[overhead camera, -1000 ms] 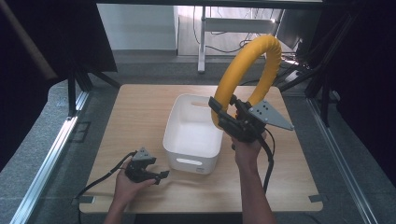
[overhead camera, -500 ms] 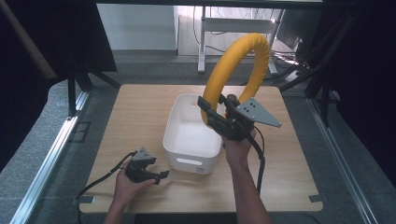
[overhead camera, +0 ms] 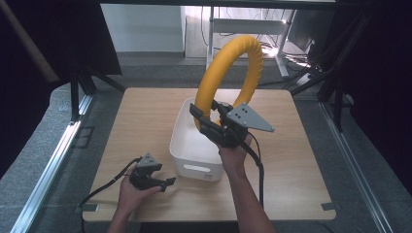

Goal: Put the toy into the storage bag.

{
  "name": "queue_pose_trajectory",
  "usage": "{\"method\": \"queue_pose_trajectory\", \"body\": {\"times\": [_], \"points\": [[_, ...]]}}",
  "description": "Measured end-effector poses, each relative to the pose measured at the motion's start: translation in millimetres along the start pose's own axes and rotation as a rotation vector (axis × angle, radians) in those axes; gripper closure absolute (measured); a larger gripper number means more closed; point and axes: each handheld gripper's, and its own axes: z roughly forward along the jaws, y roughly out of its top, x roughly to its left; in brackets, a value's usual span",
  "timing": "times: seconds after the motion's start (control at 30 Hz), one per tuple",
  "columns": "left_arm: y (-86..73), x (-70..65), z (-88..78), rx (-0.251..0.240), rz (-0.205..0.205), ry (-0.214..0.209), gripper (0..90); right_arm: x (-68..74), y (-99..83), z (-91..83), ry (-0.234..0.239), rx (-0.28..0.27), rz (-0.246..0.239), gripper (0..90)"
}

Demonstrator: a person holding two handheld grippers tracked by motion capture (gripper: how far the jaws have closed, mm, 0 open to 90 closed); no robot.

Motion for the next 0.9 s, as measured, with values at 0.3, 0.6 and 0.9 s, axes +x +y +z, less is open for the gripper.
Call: {"method": "queue_pose_trajectory", "body": {"times": [0.3, 0.6, 0.9], "points": [[-0.2, 0.0, 1.2, 0.005, 0.003, -0.002, 19.4, 5.5, -7.2, 7.6, 0.005, 0.011, 0.004, 50.1], [-0.1, 0.1, 1.0, 0.007, 0.003, -0.003, 19.4, 13.5, -15.5, 17.2, 0.017, 0.039, 0.002, 50.1], [-0.3, 0.0, 1.3, 0.009, 0.001, -0.008, 19.4, 21.4, -23.1, 28.8, 0.032, 0.034, 0.025, 50.1]]}}
